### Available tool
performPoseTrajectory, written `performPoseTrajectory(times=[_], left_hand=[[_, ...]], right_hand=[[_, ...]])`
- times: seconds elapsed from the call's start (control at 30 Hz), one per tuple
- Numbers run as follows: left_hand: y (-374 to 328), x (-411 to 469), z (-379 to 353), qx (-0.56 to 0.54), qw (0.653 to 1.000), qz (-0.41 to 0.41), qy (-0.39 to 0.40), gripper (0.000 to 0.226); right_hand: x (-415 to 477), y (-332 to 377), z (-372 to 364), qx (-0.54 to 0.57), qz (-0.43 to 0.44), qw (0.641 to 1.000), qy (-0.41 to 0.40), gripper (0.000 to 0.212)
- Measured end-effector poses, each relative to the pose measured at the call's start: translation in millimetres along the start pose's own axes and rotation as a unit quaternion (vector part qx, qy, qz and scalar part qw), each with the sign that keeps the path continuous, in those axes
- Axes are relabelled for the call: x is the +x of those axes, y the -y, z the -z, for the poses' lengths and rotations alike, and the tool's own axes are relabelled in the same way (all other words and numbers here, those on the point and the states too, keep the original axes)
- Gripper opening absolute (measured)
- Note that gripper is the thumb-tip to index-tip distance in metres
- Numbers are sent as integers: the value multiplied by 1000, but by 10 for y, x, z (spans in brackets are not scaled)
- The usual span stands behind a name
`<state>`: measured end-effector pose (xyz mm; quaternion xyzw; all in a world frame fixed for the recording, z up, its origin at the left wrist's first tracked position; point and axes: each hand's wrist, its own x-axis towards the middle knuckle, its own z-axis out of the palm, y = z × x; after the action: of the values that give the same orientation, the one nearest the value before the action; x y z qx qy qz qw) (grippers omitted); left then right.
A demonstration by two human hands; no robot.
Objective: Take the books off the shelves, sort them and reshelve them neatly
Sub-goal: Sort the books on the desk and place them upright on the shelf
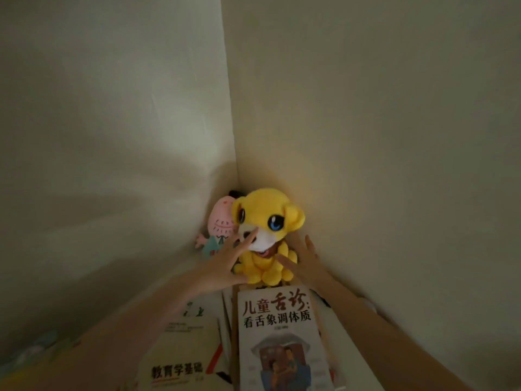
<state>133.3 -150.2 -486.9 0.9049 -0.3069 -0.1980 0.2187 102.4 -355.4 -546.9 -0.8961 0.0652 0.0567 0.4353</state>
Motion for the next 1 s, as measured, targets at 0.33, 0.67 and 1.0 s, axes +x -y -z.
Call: performPoseTrajectory(times=[0.33,0.67,1.0], left_hand=[[182,16,-154,-147,988,47,5,76],[969,-1518,-629,-138,944,275,-116,77],[910,-1961,-1205,-286,901,286,-156,106]], right_hand=[[-12,28,-366,92,-55,994,3,74],[-989,397,-1508,173,-19,968,178,73],[-1238,350,-2267,-43,0,981,188,62]])
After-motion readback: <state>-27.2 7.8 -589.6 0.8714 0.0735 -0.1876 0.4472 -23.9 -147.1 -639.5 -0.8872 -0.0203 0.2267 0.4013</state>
